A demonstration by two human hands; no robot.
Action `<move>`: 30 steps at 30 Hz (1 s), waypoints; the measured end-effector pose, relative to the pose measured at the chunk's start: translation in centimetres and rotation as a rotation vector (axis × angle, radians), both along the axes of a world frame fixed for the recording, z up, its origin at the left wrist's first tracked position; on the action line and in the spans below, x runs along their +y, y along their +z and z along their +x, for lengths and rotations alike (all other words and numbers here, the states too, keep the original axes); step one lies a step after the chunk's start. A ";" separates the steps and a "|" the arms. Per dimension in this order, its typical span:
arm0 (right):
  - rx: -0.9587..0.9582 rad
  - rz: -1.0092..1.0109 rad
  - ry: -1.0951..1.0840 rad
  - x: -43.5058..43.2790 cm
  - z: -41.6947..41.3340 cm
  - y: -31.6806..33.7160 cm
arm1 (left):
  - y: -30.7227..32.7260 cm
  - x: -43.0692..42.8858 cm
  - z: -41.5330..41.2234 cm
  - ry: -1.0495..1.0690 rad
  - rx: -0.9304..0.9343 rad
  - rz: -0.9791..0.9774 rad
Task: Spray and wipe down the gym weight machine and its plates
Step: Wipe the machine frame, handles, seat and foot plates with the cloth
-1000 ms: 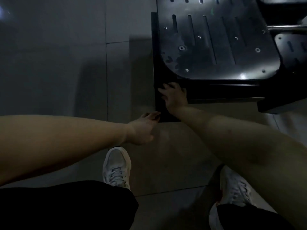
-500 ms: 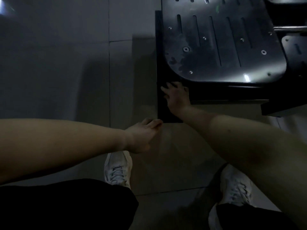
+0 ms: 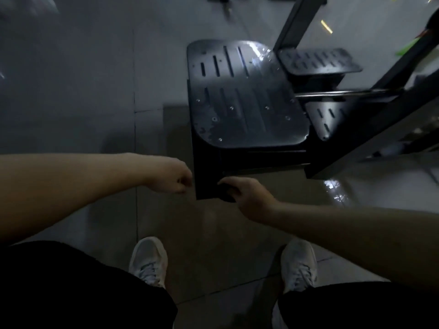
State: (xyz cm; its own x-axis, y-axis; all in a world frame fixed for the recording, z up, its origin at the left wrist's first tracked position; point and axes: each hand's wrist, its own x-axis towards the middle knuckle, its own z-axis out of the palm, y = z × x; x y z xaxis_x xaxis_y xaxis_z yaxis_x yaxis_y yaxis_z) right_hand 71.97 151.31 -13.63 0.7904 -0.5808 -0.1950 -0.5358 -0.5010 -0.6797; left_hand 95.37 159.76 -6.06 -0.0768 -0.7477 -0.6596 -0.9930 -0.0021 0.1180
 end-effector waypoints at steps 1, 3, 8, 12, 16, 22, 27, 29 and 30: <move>-0.064 0.019 -0.014 -0.6 -0.3 2.0 | 1.7 -0.5 -0.3 0.014 -0.014 -0.062; -0.168 -0.026 -0.059 -2.1 -0.9 5.8 | 4.3 -1.6 -1.0 0.042 -0.051 -0.276; -0.274 -0.241 -0.192 -7.3 -3.4 11.6 | 5.5 -5.2 -2.8 0.284 -0.001 -0.633; -0.009 -0.382 -0.322 -12.9 -3.6 9.1 | 2.8 -6.1 -2.2 0.367 -0.010 -0.570; 0.084 -0.388 -0.385 -11.0 1.1 5.1 | 0.7 -6.0 -1.2 0.372 0.060 -0.622; 0.053 -0.399 0.000 -9.4 4.6 5.4 | 0.4 -6.6 0.0 0.433 0.155 -0.698; 0.226 -0.403 -0.176 -17.4 -0.4 4.6 | 1.8 -8.1 1.8 0.408 0.037 -0.510; 0.355 -0.332 -0.370 -20.4 -1.8 4.8 | 2.3 -8.9 2.1 0.340 -0.021 -0.454; 0.391 -0.297 -0.438 -21.1 -1.9 4.9 | 2.4 -9.2 2.1 0.327 -0.024 -0.434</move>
State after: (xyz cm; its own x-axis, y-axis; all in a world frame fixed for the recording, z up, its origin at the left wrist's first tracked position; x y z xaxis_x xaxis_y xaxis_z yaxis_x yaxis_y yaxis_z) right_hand 70.04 130.20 -8.77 0.3721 -0.9059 -0.2021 -0.9123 -0.3168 -0.2596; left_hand 97.49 150.56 -3.70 0.2167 -0.9340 -0.2841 -0.9512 -0.2675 0.1540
